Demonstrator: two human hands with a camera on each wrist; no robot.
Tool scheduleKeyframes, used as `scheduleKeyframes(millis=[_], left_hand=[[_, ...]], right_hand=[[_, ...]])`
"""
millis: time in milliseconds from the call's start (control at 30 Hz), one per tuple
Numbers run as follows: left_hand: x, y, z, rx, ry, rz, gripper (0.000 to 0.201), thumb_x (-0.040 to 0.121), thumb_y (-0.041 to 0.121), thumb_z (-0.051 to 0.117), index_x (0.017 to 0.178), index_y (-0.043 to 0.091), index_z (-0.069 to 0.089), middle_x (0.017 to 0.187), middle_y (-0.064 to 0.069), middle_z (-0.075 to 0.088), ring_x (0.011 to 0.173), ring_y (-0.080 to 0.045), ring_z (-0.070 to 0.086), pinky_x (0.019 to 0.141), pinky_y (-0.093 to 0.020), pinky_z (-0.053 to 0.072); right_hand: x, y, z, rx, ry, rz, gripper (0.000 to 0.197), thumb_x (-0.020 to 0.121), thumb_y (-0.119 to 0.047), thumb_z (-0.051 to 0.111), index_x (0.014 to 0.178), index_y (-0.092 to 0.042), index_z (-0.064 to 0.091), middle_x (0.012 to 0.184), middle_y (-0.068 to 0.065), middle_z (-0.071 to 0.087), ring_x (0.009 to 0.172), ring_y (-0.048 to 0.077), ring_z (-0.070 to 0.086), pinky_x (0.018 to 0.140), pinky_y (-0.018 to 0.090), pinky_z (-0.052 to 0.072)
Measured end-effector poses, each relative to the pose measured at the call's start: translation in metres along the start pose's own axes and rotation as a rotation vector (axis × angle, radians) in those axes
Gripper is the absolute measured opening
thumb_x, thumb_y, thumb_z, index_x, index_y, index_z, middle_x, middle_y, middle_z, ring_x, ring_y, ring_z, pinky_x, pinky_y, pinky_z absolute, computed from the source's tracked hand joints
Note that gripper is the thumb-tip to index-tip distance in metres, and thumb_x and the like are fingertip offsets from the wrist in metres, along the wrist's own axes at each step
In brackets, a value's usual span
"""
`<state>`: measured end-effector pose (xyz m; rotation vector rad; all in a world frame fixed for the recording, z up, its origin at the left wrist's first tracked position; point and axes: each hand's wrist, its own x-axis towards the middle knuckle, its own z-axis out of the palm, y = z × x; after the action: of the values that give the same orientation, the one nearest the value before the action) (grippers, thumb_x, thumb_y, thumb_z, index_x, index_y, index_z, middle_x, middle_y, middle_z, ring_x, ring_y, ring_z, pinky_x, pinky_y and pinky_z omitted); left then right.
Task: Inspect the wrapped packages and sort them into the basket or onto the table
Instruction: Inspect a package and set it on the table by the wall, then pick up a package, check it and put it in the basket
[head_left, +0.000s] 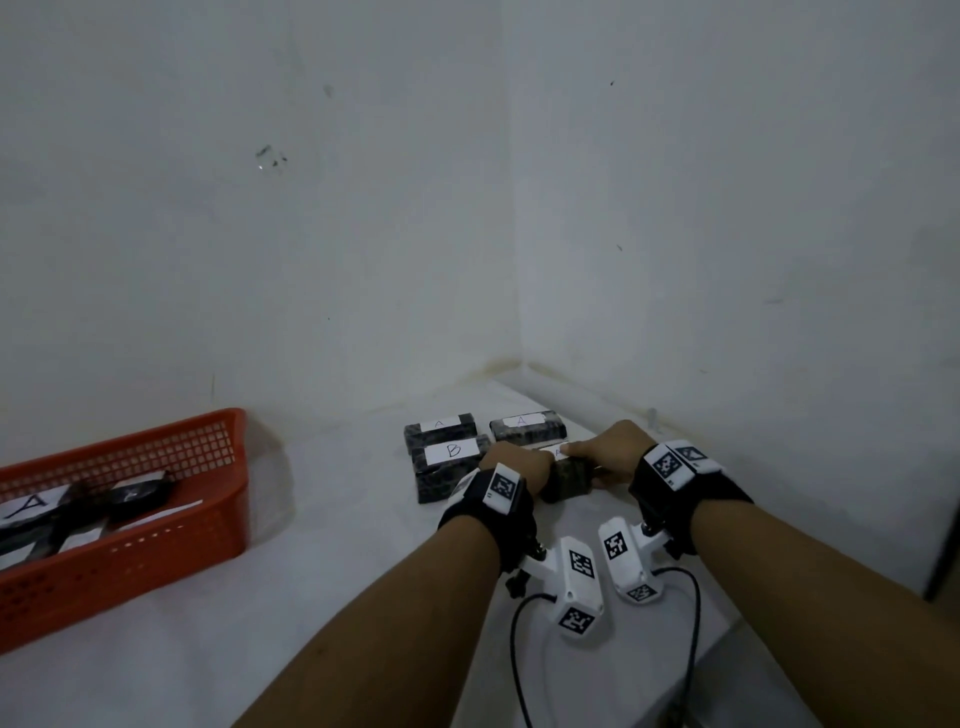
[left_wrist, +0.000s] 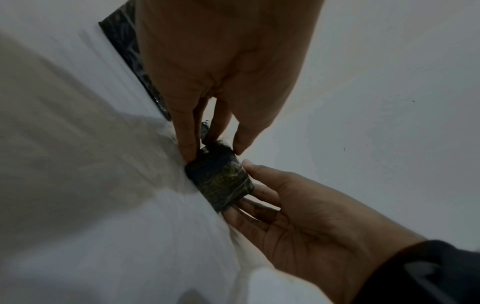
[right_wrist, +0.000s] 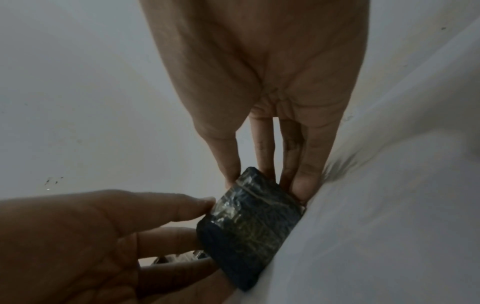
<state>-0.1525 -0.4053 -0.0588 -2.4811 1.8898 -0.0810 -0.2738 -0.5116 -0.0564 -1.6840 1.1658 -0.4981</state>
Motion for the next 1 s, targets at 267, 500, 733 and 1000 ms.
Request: scheduleKeyframes(millis=[267, 500, 733, 1000], left_hand=[[0.000, 0.003, -0.011, -0.300, -0.042, -0.128, 0.027, 0.105, 0.022, 0.053, 0.126, 0.011, 0.065, 0.112, -0.010, 0.071, 0.106, -0.032, 0.069, 0.089, -0.039, 0.056], [-0.027, 0.004, -0.023, -0.934, 0.019, -0.367, 0.038, 0.092, 0.012, 0.067, 0.126, -0.004, 0.063, 0.121, -0.022, 0.071, 0.105, -0.034, 0.074, 0.087, -0.044, 0.063], [-0.116, -0.051, -0.052, -1.187, -0.008, -0.419, 0.025, 0.095, 0.015, 0.065, 0.111, -0.003, 0.068, 0.087, -0.014, 0.071, 0.067, -0.027, 0.069, 0.065, -0.034, 0.062], [-0.253, -0.179, -0.068, -0.703, 0.116, -0.556, 0.029, 0.090, 0.038, 0.071, 0.100, 0.013, 0.082, 0.090, 0.000, 0.077, 0.077, -0.014, 0.069, 0.074, -0.027, 0.058]], right_hand=[[-0.003, -0.001, -0.009, 0.074, -0.072, 0.035, 0.040, 0.084, -0.016, 0.086, 0.107, 0.014, 0.072, 0.105, 0.028, 0.077, 0.091, 0.039, 0.076, 0.078, 0.044, 0.064], [-0.020, -0.010, -0.017, -0.039, 0.000, -0.063, 0.026, 0.091, -0.019, 0.079, 0.104, 0.003, 0.073, 0.096, 0.013, 0.074, 0.075, 0.023, 0.063, 0.069, 0.033, 0.056], [-0.077, -0.057, 0.017, -0.025, 0.000, -0.356, 0.014, 0.093, -0.022, 0.076, 0.104, -0.014, 0.077, 0.085, 0.002, 0.068, 0.070, 0.014, 0.057, 0.057, 0.024, 0.042], [-0.165, -0.120, 0.141, -0.002, -0.490, -0.430, 0.045, 0.091, -0.026, 0.079, 0.133, -0.022, 0.064, 0.112, 0.005, 0.074, 0.105, 0.022, 0.071, 0.082, 0.031, 0.057]])
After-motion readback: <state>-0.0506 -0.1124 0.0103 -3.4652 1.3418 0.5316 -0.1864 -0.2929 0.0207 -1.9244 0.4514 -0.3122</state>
